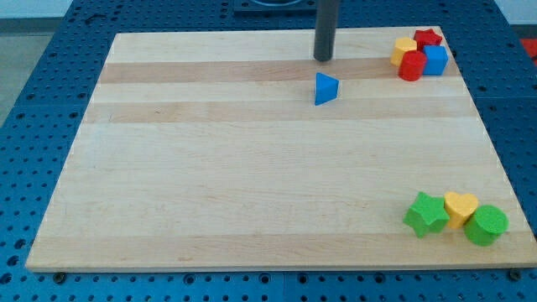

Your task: Slide the blue triangle to the top center

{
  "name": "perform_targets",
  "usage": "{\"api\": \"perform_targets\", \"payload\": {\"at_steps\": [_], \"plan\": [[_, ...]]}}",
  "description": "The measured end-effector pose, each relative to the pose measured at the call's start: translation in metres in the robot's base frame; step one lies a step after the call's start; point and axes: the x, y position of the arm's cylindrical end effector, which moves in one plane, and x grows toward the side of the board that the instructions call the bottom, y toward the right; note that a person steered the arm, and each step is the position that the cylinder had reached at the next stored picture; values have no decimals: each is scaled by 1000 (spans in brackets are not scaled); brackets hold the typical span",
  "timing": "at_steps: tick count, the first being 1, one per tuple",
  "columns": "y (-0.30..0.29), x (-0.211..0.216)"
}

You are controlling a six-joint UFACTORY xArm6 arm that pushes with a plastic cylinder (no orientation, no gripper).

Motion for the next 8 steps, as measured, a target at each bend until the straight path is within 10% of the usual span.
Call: {"api": "perform_targets", "payload": {"at_steps": [8], "plan": [[-37, 160]]}}
